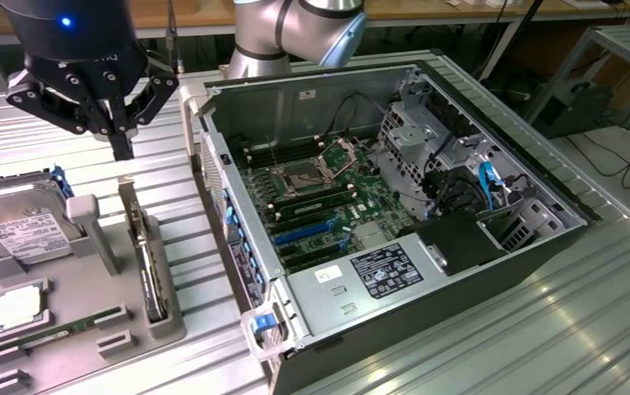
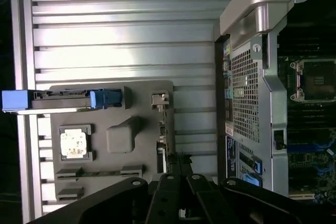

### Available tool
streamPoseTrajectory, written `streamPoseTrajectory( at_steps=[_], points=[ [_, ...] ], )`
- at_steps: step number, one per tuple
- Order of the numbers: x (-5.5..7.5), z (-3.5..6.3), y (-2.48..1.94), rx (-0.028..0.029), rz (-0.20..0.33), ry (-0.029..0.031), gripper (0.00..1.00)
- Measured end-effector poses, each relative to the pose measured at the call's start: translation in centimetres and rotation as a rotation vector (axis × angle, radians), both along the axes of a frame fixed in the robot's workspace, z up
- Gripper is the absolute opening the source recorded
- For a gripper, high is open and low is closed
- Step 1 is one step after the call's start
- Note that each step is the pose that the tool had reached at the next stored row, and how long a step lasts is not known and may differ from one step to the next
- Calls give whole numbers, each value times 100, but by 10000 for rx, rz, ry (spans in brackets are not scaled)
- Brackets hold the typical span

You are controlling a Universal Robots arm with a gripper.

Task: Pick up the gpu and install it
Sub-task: 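Reach for the gpu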

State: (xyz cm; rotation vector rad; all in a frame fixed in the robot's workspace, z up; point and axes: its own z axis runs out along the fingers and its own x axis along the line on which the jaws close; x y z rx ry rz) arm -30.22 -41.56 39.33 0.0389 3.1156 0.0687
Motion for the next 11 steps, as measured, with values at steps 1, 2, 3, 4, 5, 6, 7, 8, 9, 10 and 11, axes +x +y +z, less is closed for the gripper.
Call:
streamPoseTrajectory(
  at_steps=[1, 2, 3, 4, 5, 6, 7, 8, 9, 10, 11],
  points=[
    [-5, 0, -4, 0, 81, 0, 11],
    [-10, 0, -7, 0, 160, 0, 11],
    [-16, 0, -11, -1, 236, 0, 11],
    [-22, 0, -15, 0, 309, 0, 11],
    [-30, 0, -20, 0, 389, 0, 11],
    [-37, 0, -25, -1, 446, 0, 11],
    [-49, 0, -34, 0, 526, 0, 11],
    [-60, 0, -42, -1, 580, 1, 11],
    [-69, 0, -48, 0, 618, 0, 11],
    [-80, 0, -56, 0, 663, 0, 11],
    [-90, 0, -62, 0, 696, 0, 11]
  ],
)
